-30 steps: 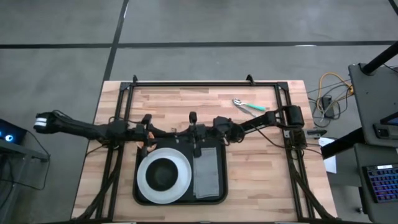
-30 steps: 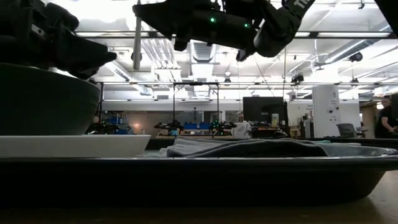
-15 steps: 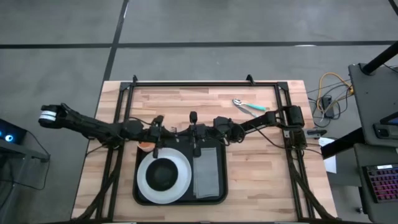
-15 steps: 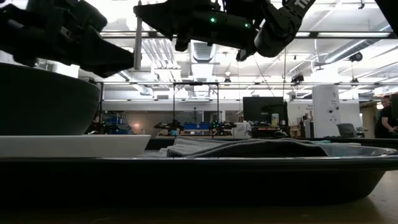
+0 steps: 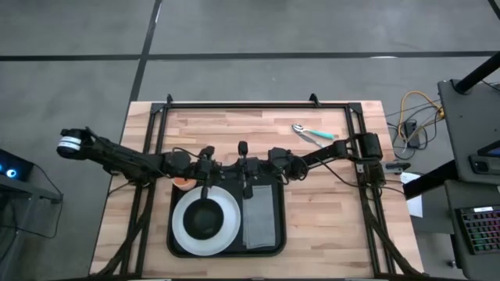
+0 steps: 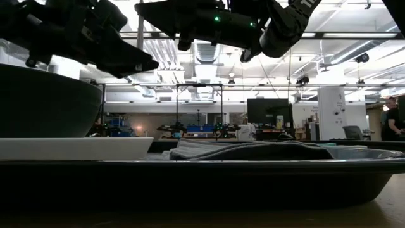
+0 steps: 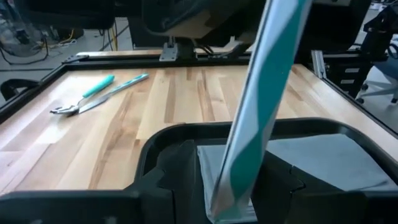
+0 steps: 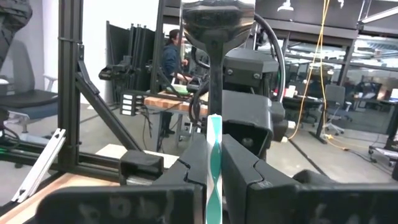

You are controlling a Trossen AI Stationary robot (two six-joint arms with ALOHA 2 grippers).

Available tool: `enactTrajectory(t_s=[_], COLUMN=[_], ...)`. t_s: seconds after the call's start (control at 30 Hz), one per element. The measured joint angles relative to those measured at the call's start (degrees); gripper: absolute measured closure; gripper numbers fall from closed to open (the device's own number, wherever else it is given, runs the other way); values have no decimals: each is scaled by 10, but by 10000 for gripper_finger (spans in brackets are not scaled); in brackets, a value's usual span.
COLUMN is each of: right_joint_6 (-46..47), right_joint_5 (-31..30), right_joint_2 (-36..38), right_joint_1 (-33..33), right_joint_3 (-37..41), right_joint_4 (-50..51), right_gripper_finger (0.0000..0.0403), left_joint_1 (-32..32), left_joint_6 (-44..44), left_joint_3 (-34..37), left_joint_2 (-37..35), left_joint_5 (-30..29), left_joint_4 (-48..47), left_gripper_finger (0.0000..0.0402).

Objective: Set up tray
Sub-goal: Put the green patterned fork on the gray napkin on the black tray

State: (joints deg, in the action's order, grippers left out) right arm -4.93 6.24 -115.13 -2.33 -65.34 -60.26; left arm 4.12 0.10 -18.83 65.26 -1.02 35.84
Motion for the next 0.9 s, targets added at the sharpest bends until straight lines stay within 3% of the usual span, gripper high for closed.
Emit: enactTrajectory(t_s=[0.2, 0.6, 0.9], right_joint_6=[2, 12, 26], right_joint_5=[-6, -3, 3], right_joint_2=[0, 0, 3], right_joint_1=[-1, -1, -1], right_joint_3=[0, 0, -6], right_joint_4=[1, 3, 51], right_gripper_finger=[390, 385, 303], left_joint_1=[1, 1, 1], left_joint_6=[18, 22, 1], left_joint_3=[2, 3, 4], left_joint_2=[3, 3, 4], left_joint_5=[0, -1, -1], left_joint_4=[0, 0, -5], left_gripper_finger=[369, 368, 368])
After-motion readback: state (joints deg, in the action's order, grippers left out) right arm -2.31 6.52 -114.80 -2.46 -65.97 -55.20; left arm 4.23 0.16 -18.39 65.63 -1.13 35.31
